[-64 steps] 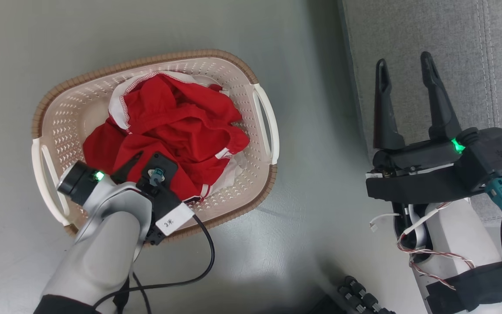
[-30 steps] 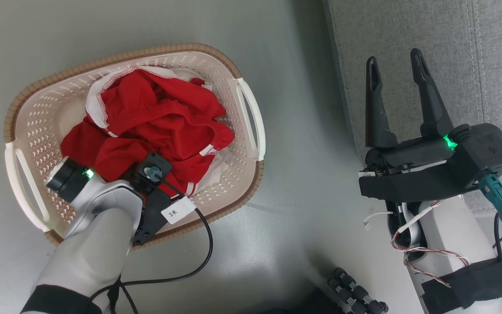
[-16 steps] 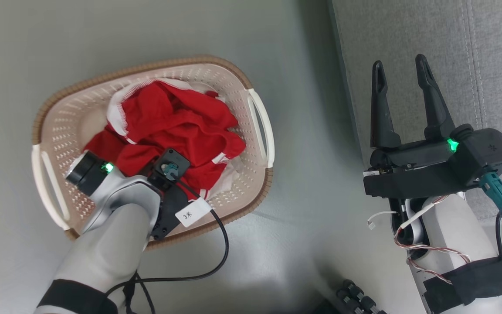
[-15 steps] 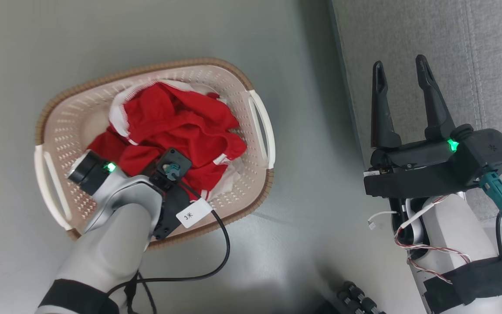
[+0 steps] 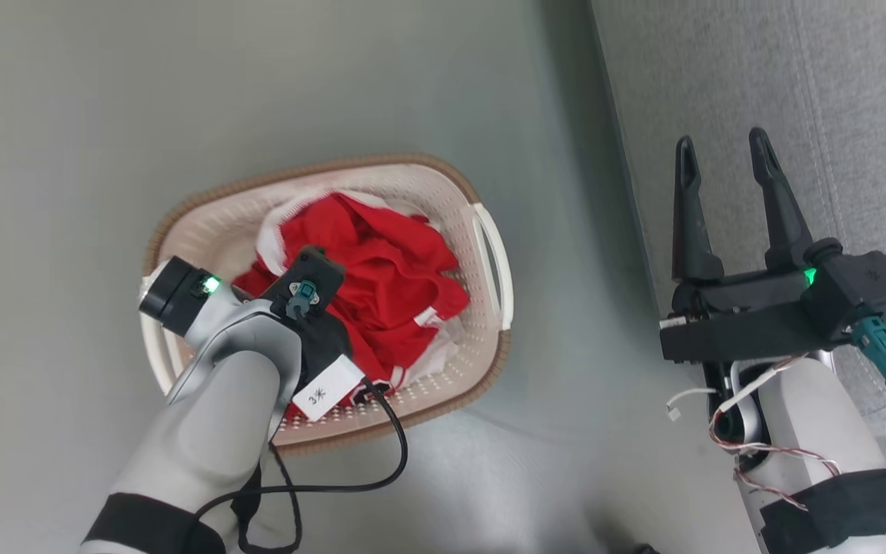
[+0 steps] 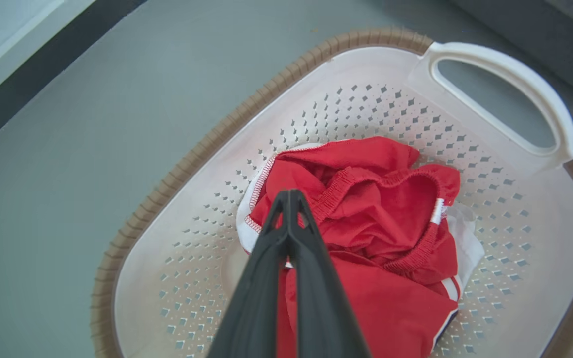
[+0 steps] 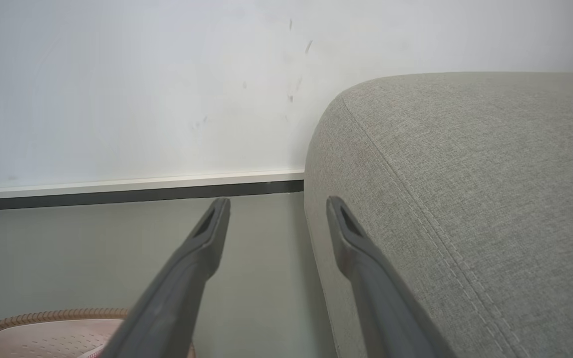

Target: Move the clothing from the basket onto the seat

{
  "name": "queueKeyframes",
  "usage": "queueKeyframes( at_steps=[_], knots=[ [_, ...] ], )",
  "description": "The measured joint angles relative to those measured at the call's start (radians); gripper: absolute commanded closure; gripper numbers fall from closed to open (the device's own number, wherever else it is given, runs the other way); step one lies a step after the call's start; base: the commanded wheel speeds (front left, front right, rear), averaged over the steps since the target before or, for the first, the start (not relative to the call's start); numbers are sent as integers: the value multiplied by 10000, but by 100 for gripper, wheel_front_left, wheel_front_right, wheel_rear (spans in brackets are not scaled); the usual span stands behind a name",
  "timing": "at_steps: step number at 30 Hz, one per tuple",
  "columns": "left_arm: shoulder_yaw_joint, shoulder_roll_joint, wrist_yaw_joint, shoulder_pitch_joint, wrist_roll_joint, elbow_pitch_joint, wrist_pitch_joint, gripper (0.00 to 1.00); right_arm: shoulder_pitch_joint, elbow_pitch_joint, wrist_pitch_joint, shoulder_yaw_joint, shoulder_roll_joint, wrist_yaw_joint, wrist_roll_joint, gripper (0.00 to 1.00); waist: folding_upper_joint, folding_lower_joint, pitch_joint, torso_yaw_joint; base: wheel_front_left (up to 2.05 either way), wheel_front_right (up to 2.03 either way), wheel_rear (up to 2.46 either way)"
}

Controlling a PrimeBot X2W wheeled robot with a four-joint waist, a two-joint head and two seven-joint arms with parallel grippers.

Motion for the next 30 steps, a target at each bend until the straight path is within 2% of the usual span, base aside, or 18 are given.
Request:
queueKeyframes(
  at_steps=[4, 5, 6, 8, 9, 10, 18, 30],
  knots=[
    [86, -63, 2, 237, -257, -171, -506, 100, 171, 150, 0, -50, -33, 73, -17, 0, 0, 0, -426, 181, 0, 0, 0],
    [121, -67, 8, 310, -355, -245, -650, 91, 226, 171, 0, -67, -40, 73, -19, 0, 0, 0, -536, 224, 0, 0, 0],
    [148, -69, 12, 372, -500, -309, -788, 75, 291, 213, 0, -79, -42, 75, -25, 0, 0, 0, -651, 267, 0, 0, 0],
    [182, -65, 15, 463, -744, -462, -1062, 35, 381, 268, 0, -84, -48, 82, -61, 0, 0, 0, -882, 349, 0, 0, 0],
    [151, -67, 17, 556, -897, -627, -1164, 20, 422, 290, 0, -81, -50, 88, -65, 0, 0, 0, -1003, 389, 0, 0, 0],
    [107, -71, 36, 648, -1110, -761, -1204, 0, 469, 316, 0, -75, -48, 119, -75, 0, 0, 0, -1122, 424, 0, 0, 0],
    [42, -81, 280, 1576, -2548, -1732, -1463, 0, 709, 646, 0, -42, -63, 253, -198, 0, 0, -1, -2162, 622, 0, 0, 0],
    [711, -79, 499, 3010, -3243, -2633, -1521, 0, 1586, 945, 0, -61, -209, 336, -282, 0, -1, 0, -3732, 861, 0, 0, 0]
  ],
)
